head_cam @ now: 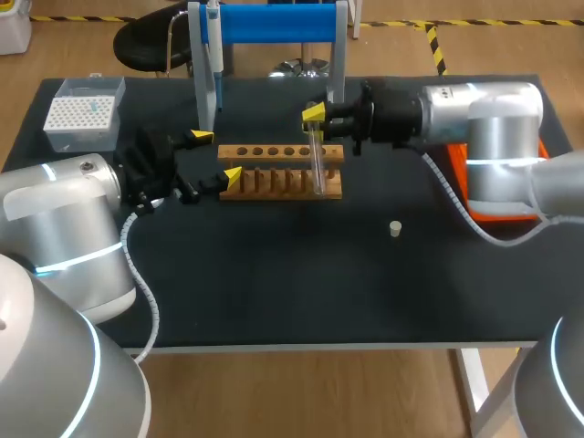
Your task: Invert the test tube, pick up the pipette, mount the tip to pipette, aspirate from beaker and dispense into the tube, eject the tip, return the pipette, and cap with the stopper.
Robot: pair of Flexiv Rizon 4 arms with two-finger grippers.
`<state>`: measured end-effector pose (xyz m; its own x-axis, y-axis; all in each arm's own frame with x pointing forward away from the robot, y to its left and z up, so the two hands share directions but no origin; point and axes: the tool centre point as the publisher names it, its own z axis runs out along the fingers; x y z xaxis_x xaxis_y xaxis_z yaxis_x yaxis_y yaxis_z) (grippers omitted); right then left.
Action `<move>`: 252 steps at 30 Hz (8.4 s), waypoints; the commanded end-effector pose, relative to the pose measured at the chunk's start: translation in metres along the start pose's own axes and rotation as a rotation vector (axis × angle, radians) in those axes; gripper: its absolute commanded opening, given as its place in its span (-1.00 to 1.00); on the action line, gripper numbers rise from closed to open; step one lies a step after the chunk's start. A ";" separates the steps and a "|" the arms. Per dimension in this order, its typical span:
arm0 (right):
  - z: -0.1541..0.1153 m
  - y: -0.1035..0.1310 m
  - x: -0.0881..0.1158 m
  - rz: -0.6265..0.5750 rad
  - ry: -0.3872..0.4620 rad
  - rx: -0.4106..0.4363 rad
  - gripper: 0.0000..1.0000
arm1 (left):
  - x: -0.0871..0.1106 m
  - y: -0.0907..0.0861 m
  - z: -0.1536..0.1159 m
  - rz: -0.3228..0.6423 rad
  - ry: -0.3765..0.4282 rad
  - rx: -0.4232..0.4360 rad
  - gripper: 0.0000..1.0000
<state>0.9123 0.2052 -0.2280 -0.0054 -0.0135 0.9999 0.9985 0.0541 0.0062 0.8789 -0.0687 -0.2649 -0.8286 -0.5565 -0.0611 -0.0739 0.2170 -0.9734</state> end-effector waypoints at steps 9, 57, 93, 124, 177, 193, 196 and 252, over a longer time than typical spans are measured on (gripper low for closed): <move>-0.002 -0.002 0.002 0.002 -0.009 -0.010 -1.00 | 0.001 0.001 0.002 0.001 -0.007 0.002 1.00; -0.002 -0.002 0.002 0.002 -0.009 -0.010 -1.00 | 0.019 -0.055 0.012 1.205 0.256 0.620 1.00; -0.002 -0.002 0.002 0.002 -0.009 -0.010 -1.00 | 0.066 -0.062 0.041 1.603 0.143 0.569 1.00; -0.002 -0.002 0.002 0.002 -0.009 -0.010 -1.00 | 0.116 -0.071 0.085 1.589 0.285 0.678 0.08; -0.002 -0.002 0.002 0.002 -0.009 -0.010 -1.00 | 0.135 -0.073 0.097 1.551 0.330 0.721 -0.15; -0.002 -0.002 0.002 0.002 -0.009 -0.010 -1.00 | 0.137 -0.074 0.099 1.555 0.326 0.737 -0.20; -0.002 -0.002 0.002 0.002 -0.009 -0.010 -1.00 | 0.137 -0.074 0.100 1.553 0.327 0.739 -0.33; -0.106 -0.025 -0.001 -0.843 -0.310 -0.041 1.00 | 0.135 -0.072 0.098 1.547 0.334 0.735 -1.00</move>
<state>0.8991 0.1020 -0.2340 -0.6803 0.1823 0.7099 0.7293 0.0711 0.6805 0.8253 -0.2377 -0.2245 0.0372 -0.0092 -0.9993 0.9958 -0.0838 0.0378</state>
